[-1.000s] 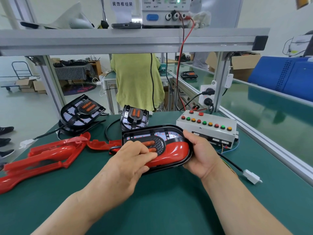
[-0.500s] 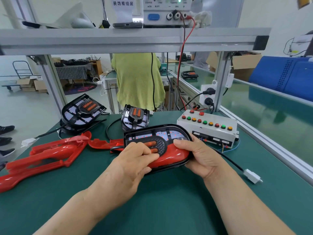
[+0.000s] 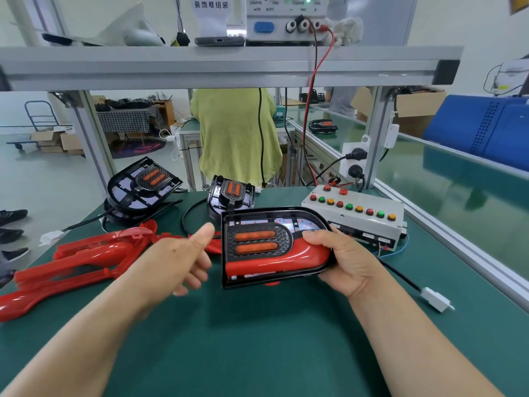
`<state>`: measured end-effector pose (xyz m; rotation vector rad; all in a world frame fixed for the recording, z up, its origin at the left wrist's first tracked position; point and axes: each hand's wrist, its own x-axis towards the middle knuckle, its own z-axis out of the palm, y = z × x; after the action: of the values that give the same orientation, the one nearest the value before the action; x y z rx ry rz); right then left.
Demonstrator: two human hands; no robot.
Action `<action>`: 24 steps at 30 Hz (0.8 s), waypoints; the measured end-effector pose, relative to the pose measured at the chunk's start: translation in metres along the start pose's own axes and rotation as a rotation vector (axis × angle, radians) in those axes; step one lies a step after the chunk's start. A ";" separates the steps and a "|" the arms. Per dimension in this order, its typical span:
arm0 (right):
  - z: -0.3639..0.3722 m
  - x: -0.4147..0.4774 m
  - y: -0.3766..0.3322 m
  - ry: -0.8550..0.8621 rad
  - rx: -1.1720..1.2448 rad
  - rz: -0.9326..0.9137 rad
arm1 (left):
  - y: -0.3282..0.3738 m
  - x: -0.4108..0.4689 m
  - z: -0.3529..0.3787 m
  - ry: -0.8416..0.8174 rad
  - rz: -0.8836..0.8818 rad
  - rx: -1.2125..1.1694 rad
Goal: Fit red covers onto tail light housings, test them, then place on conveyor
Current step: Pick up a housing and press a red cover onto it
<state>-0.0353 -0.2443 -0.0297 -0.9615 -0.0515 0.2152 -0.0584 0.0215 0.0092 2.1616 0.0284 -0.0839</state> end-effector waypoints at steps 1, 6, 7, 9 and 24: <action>0.000 0.000 0.000 0.001 -0.001 0.004 | -0.001 0.000 0.001 -0.126 -0.068 -0.013; 0.001 0.000 0.001 -0.014 -0.001 0.001 | -0.006 0.001 0.010 -0.464 -0.080 -0.204; 0.001 0.000 0.001 -0.012 0.001 -0.003 | -0.007 0.001 0.011 -0.486 -0.093 -0.266; 0.001 0.001 0.002 -0.007 -0.001 -0.005 | -0.009 0.004 0.013 -0.534 -0.133 -0.391; -0.001 0.006 0.006 0.017 -0.058 0.012 | -0.016 0.009 0.027 -0.493 -0.145 -0.487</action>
<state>-0.0305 -0.2411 -0.0356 -1.0215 -0.0368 0.2181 -0.0518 0.0075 -0.0197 1.6032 -0.0717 -0.6262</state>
